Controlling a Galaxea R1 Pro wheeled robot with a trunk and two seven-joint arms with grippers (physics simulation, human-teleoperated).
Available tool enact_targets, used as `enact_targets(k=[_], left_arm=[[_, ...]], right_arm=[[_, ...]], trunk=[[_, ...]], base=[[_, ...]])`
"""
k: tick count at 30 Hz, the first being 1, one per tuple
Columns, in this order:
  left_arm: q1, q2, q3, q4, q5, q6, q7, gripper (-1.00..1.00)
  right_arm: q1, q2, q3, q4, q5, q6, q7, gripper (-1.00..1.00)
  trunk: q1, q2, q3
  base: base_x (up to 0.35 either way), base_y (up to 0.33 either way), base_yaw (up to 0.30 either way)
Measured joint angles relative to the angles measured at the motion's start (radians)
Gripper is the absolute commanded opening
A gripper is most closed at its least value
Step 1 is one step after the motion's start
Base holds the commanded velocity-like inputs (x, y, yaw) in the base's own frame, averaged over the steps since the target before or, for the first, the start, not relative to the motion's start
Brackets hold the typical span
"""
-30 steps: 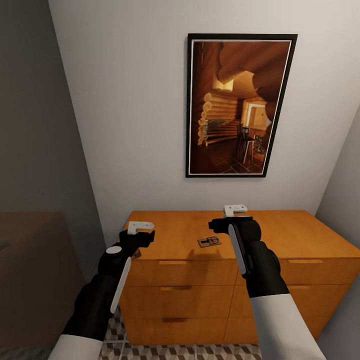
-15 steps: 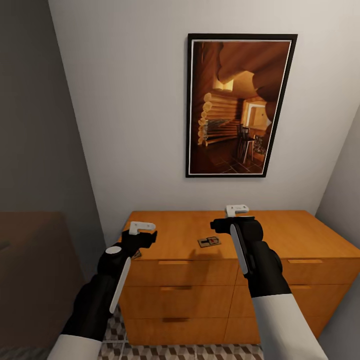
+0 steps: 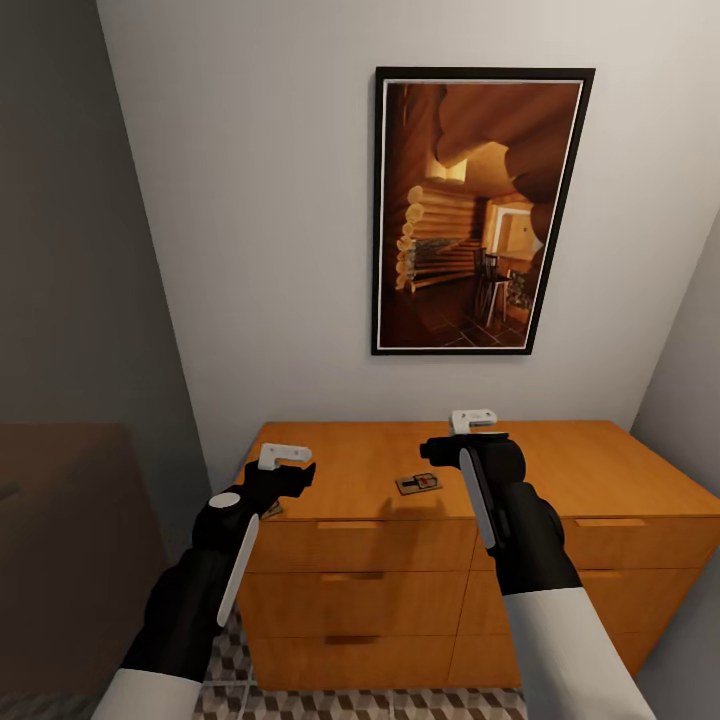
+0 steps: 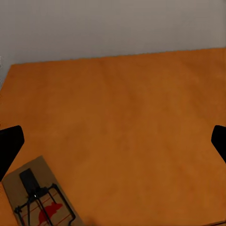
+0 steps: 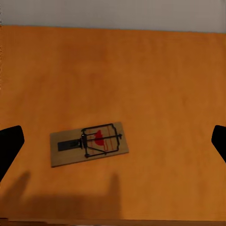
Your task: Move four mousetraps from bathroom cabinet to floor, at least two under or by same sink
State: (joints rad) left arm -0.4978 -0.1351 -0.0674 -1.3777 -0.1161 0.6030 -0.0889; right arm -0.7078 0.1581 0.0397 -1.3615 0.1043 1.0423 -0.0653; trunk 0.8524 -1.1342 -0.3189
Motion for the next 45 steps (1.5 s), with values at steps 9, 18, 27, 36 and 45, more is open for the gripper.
enact_targets(k=[9, 18, 27, 36, 45], left_arm=[[0.000, -0.005, 0.034, 0.000, 0.002, 0.028, 0.047, 1.00], [0.000, -0.021, 0.140, -0.002, 0.021, 0.109, 0.273, 1.00], [0.000, -0.030, 0.163, -0.007, 0.089, 0.130, 0.494, 1.00], [0.000, -0.031, 0.165, -0.007, 0.182, 0.139, 0.586, 1.00], [0.000, -0.031, 0.129, -0.007, 0.214, 0.142, 0.605, 1.00]], right_arm=[[0.000, 0.002, 0.001, 0.000, 0.000, 0.000, 0.000, 1.00], [0.000, 0.005, 0.001, 0.001, 0.000, 0.000, 0.000, 1.00], [0.000, 0.009, 0.001, 0.006, 0.000, 0.000, 0.000, 1.00], [0.000, 0.009, 0.003, 0.011, 0.000, 0.000, 0.000, 1.00], [0.000, 0.009, 0.002, 0.010, 0.000, 0.000, 0.001, 1.00]], trunk=[[0.000, 0.000, 0.000], [0.000, 0.000, 0.000], [0.000, 0.000, 0.000], [0.000, 0.000, 0.000], [0.000, 0.000, 0.000]], base=[[0.000, 0.000, 0.000], [0.000, 0.000, 0.000], [0.000, 0.000, 0.000], [0.000, 0.000, 0.000], [0.000, 0.000, 0.000]])
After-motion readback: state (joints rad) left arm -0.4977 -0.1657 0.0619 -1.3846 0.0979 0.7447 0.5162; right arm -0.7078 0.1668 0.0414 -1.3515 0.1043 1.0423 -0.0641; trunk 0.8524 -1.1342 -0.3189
